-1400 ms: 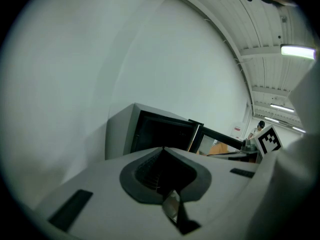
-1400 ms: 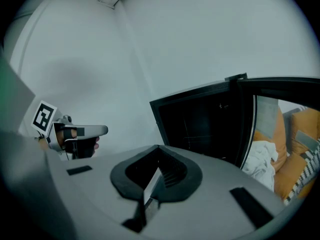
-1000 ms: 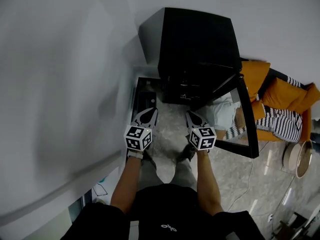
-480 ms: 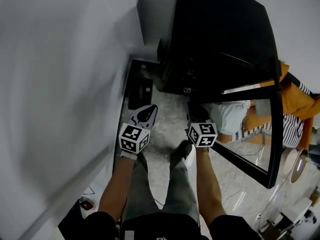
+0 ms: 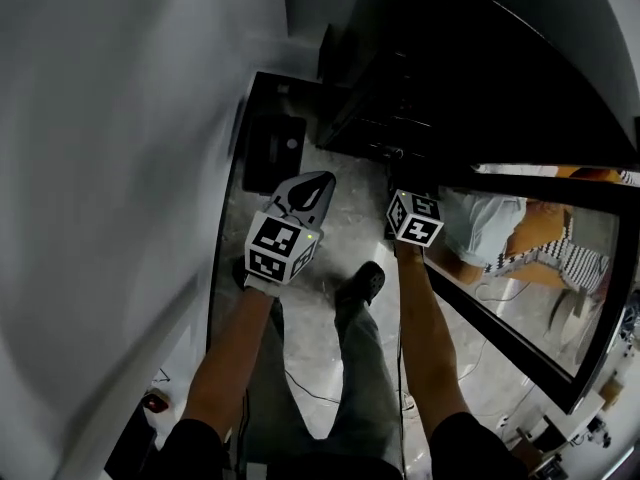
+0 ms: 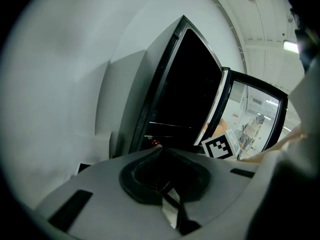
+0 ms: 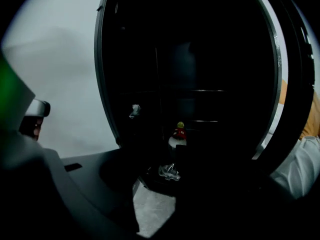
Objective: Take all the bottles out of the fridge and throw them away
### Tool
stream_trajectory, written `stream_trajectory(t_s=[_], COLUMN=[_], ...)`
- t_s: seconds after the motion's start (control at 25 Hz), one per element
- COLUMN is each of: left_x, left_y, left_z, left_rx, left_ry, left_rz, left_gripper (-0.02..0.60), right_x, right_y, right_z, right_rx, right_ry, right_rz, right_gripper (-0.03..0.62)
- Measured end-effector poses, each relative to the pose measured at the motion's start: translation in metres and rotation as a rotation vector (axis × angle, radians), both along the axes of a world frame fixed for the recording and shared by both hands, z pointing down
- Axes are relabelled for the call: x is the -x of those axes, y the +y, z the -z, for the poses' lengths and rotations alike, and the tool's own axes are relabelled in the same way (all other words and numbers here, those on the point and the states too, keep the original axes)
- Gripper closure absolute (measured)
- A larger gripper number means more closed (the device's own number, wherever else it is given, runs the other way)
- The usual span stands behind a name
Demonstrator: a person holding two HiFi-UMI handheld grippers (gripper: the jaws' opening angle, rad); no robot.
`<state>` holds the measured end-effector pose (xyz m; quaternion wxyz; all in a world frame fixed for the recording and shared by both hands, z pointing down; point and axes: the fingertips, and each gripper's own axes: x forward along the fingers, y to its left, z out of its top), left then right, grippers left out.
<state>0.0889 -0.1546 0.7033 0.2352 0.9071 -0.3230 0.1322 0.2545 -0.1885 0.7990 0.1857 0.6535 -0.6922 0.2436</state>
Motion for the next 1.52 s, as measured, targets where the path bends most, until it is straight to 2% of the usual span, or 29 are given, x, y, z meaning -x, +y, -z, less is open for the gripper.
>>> stream_trajectory(t_s=[0.08, 0.16, 0.4, 0.6, 0.68, 0.92, 1.16, 1.52], left_x=[-0.005, -0.008, -0.018, -0.019, -0.017, -0.011, -0.012, -0.005], left_y=[-0.003, -0.004, -0.008, -0.007, -0.004, 0.014, 0.04, 0.089], left_z=[-0.009, -0.014, -0.035, -0.052, -0.055, -0.044, -0.001, 0.099], left_rx=[0.0, -0.008, -0.061, -0.103, -0.113, -0.12, -0.124, -0.088], left_ry=[0.0, 0.005, 0.006, 0.0, -0.005, -0.018, -0.024, -0.036], left_rz=[-0.009, -0.014, -0.036, -0.043, -0.044, -0.045, -0.041, -0.02], left_gripper=[0.578, 0.578, 0.578, 0.578, 0.578, 0.578, 0.578, 0.578], right_x=[-0.004, -0.007, -0.017, -0.022, -0.021, -0.022, -0.016, -0.001], right_y=[-0.009, -0.016, -0.035, -0.044, -0.041, -0.021, 0.016, 0.111], right_z=[-0.019, -0.035, -0.079, -0.1, -0.099, -0.085, -0.044, 0.042], right_rx=[0.028, 0.045, 0.039, 0.022, 0.01, -0.003, -0.013, 0.079], right_ry=[0.016, 0.028, 0.035, 0.058, 0.067, 0.034, 0.017, -0.053], right_rz=[-0.002, -0.005, -0.021, -0.059, -0.07, -0.097, -0.057, -0.048], right_gripper=[0.349, 0.298, 0.239, 0.238, 0.27, 0.276, 0.276, 0.276])
